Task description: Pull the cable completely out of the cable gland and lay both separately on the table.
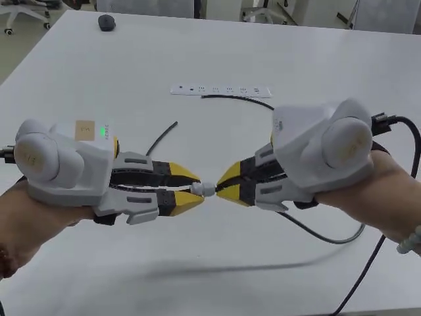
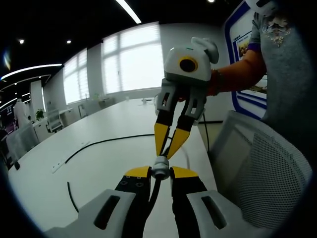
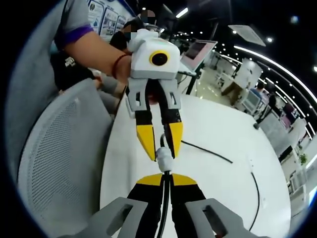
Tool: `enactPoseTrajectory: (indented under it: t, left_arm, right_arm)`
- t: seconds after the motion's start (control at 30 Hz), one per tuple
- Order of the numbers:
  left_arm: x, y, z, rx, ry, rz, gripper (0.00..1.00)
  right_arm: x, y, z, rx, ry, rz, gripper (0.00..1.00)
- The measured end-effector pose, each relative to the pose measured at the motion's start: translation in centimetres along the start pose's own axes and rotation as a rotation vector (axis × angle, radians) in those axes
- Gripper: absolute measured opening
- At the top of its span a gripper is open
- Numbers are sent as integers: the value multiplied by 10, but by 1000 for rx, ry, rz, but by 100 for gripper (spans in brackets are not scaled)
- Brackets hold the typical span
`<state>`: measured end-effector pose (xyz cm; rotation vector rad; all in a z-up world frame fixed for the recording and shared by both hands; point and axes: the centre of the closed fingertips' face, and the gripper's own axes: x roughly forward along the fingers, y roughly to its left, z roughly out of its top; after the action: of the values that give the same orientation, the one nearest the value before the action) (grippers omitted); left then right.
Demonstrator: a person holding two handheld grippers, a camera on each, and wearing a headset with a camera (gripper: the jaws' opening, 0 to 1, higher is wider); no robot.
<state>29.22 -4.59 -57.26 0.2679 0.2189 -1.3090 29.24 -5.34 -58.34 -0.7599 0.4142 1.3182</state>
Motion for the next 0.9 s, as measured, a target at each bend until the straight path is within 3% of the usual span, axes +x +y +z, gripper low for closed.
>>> enactPoseTrajectory:
  t: [0.27,0.3,0.63,0.9]
  left_arm:
    - [1,0,3,1,-11,-2,16]
    - [0,1,1,9,-1,2,16]
    - [-6,3,-2,0,1,9,16]
    - [-12,5,-8,-2,15,17,16]
  right_arm:
    - [-4,-1,-1,2,-17,-2,0]
    - [-6,-2,-7,-3,8,-8,0]
    - [-21,-6,-37,43,49,-25,0]
    - [-33,-12,-81,93,136,-44,0]
